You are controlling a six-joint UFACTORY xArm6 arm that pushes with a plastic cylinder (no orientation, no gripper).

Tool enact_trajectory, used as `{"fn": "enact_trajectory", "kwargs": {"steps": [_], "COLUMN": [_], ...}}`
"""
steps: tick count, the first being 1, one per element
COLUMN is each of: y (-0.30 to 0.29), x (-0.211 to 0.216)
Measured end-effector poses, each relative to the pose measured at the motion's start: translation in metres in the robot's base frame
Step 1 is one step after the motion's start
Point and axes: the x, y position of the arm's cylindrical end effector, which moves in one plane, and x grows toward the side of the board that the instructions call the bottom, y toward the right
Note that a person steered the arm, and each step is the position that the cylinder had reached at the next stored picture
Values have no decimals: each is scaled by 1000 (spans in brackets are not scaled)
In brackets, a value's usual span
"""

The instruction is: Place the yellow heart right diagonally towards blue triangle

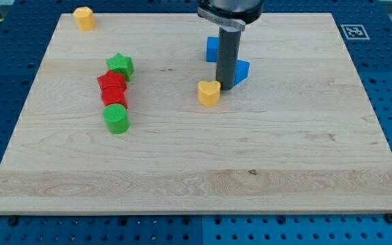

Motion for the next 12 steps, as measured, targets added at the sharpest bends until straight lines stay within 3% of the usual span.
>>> {"fn": "enact_trajectory", "kwargs": {"steps": [9,12], "y": [33,-10], "x": [46,49]}}
